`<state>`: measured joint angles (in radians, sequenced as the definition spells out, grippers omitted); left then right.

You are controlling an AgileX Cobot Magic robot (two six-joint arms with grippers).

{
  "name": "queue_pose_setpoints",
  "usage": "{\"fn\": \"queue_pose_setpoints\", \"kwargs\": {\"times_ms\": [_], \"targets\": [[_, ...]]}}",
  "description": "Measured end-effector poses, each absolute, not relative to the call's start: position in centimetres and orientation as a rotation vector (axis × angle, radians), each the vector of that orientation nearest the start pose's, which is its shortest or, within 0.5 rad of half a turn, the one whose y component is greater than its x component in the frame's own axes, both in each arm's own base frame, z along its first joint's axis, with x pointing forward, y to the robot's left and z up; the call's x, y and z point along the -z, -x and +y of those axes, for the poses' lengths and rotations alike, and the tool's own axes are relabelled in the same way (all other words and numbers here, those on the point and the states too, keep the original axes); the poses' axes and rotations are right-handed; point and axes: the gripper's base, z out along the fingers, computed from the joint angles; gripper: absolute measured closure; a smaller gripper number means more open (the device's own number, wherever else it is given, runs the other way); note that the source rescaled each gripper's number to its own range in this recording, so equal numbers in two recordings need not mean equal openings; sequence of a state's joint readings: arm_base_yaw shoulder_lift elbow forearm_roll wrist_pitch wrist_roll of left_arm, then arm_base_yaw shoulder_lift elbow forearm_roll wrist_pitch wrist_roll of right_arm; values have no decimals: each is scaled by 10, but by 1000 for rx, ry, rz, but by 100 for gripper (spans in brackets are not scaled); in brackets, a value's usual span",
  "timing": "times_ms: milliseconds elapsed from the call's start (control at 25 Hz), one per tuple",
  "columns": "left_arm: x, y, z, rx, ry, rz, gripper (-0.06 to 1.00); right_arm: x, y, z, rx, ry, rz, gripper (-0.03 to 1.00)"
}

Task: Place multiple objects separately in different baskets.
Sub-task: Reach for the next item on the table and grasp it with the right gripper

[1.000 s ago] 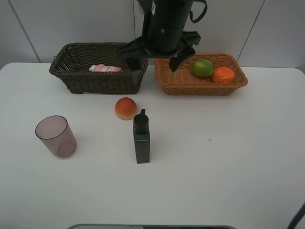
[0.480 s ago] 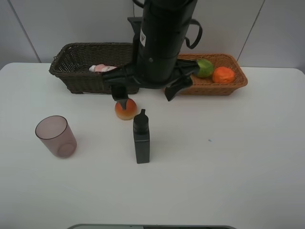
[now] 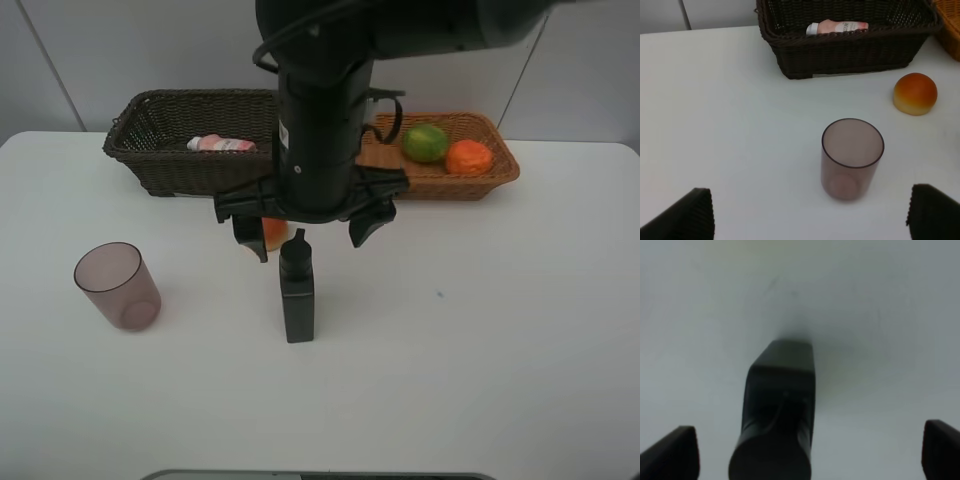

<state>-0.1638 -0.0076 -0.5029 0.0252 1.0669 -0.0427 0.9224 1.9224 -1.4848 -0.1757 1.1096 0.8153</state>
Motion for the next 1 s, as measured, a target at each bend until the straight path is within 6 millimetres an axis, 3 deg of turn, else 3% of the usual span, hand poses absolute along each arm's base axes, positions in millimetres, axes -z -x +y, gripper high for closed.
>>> {"fn": "queue_pose_setpoints", "kwargs": {"times_ms": [560,600,680,720,800,1000], "targets": [[-278,6,3,99,-122,2037,-6,-177,-249,313,38,240,3009,10],[-278,6,3,99,-122,2037,-6,-177,-249,313,37,238,3012,14],[-278,6,3,99,-122,2037,-6,-177,-249,313,36,237,3012,34],[-278,6,3,99,-122,2037,-6,-177,-249,313,36,237,3012,46],[-278,6,3,99,-122,2037,-6,-177,-249,313,34,236,3013,82],[-278,6,3,99,-122,2037,-6,-177,-249,313,36,267,3011,85]]}}
